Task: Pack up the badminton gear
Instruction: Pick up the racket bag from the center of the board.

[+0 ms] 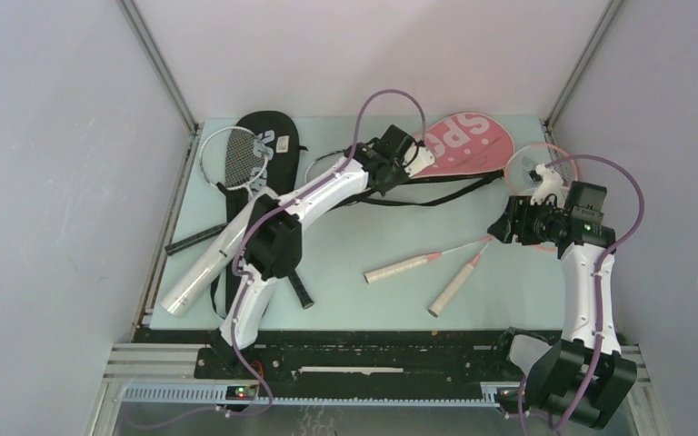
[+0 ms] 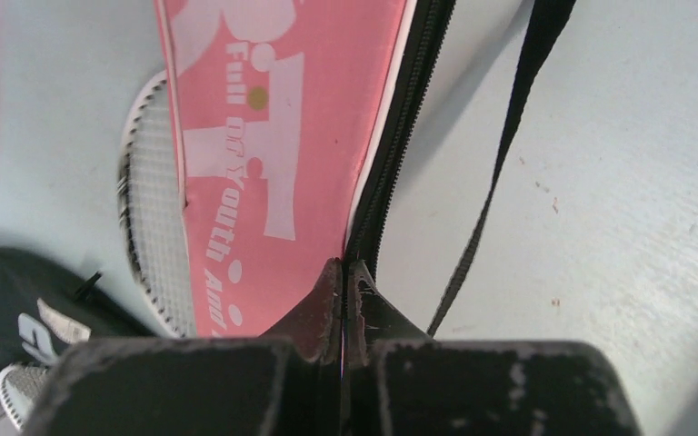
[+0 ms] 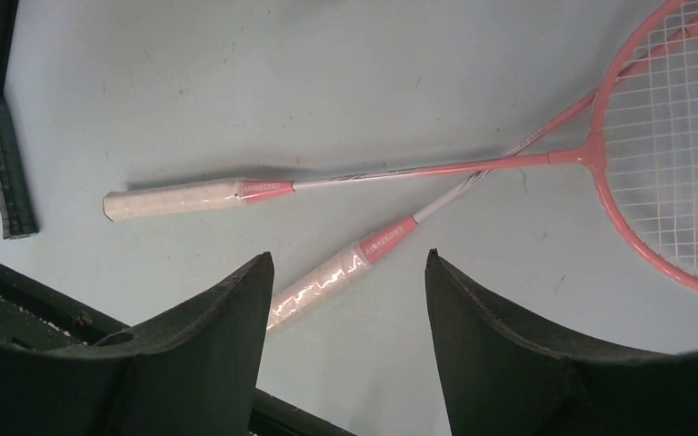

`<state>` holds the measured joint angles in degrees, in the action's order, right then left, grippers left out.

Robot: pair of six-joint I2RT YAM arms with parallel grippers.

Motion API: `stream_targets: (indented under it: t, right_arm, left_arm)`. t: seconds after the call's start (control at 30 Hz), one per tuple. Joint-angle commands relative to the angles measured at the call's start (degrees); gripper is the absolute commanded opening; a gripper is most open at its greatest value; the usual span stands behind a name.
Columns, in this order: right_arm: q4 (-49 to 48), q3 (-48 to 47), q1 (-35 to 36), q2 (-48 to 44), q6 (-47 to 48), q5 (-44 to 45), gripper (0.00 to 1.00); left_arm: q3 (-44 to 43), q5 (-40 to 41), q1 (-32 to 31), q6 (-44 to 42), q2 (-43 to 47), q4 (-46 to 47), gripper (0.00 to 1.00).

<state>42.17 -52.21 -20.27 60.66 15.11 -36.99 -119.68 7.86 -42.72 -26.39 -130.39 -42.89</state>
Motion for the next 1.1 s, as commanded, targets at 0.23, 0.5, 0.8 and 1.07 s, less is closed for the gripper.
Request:
stream_targets:
  t: [0.23, 0.5, 0.8, 1.07]
  right_arm:
    - [-8.2, -5.8, 5.5, 5.4, -5.0, 0.8, 0.70]
    - [-20.2, -8.6, 12.1, 11.5, -14.5, 2.6, 0.76]
    - [-37.3, -10.4, 20.1, 21.1, -32.4, 1.6, 0.83]
    - [-40.8, -9.5, 22.2, 28.8, -45.6, 1.0, 0.85]
  left_arm:
    - [3.0, -1.6, 3.3, 9.0, 16.3, -7.0, 0.00]
    - [10.5, -10.7, 5.6, 15.3, 23.9, -6.4, 0.00]
    - [26.5, -15.9, 4.5, 28.6, 32.4, 5.6, 0.00]
    - [34.7, -14.6, 2.1, 33.3, 36.8, 12.0, 0.00]
